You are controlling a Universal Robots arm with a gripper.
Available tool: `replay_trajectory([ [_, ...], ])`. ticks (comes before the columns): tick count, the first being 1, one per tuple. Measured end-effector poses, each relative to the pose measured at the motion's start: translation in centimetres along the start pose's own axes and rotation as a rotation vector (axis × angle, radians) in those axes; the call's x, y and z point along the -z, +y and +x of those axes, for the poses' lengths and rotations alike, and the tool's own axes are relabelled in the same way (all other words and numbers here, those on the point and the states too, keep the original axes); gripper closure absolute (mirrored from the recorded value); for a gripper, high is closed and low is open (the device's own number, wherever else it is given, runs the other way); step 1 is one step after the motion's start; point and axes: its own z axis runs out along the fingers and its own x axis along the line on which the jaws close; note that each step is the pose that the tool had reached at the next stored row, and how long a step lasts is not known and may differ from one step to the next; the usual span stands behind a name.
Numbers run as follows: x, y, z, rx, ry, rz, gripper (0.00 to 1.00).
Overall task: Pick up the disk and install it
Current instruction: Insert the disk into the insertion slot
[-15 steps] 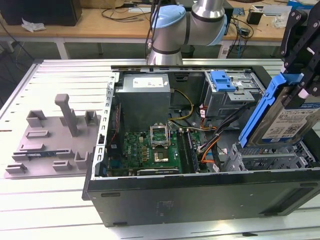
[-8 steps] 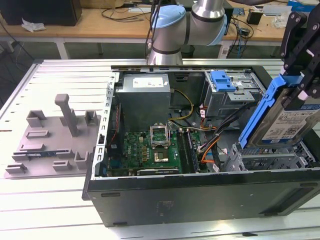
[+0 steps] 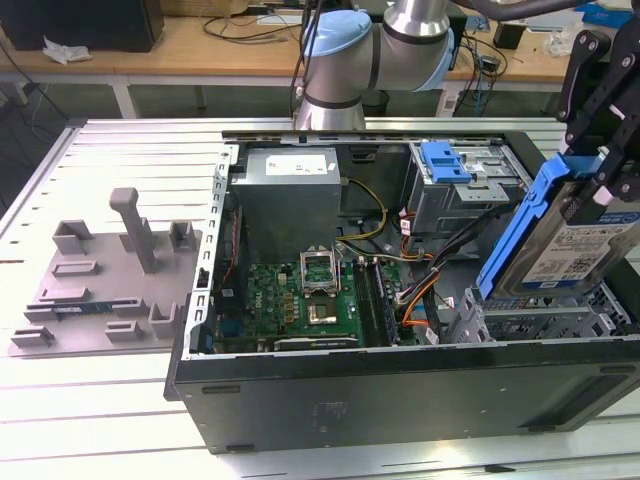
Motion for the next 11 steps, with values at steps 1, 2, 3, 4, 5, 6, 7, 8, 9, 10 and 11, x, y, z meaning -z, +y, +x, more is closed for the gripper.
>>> replay_trajectory([
  [1, -0.09, -0.01, 0.00, 0.000, 0.0000, 0.0000, 0.63],
  [2, -0.15, -0.02, 0.01, 0.000, 0.0000, 0.0000, 0.63],
  [3, -0.20, -0.02, 0.01, 0.000, 0.0000, 0.0000, 0.63],
  [4, -0.24, -0.02, 0.01, 0.000, 0.0000, 0.0000, 0.63],
  [5, -0.31, -0.03, 0.02, 0.000, 0.0000, 0.0000, 0.63],
  [6, -0.37, -0.03, 0.02, 0.000, 0.0000, 0.0000, 0.63],
  [7, -0.42, -0.03, 0.03, 0.000, -0.0001, 0.0000, 0.63],
  [8, -0.47, -0.03, 0.04, 0.000, -0.0001, 0.0000, 0.63],
  [9, -0.56, -0.04, 0.05, 0.000, 0.0000, 0.0000, 0.63],
  [10, -0.61, -0.04, 0.06, 0.000, -0.0001, 0.0000, 0.63],
  [11, -0.65, -0.04, 0.07, 0.000, 0.0000, 0.0000, 0.63],
])
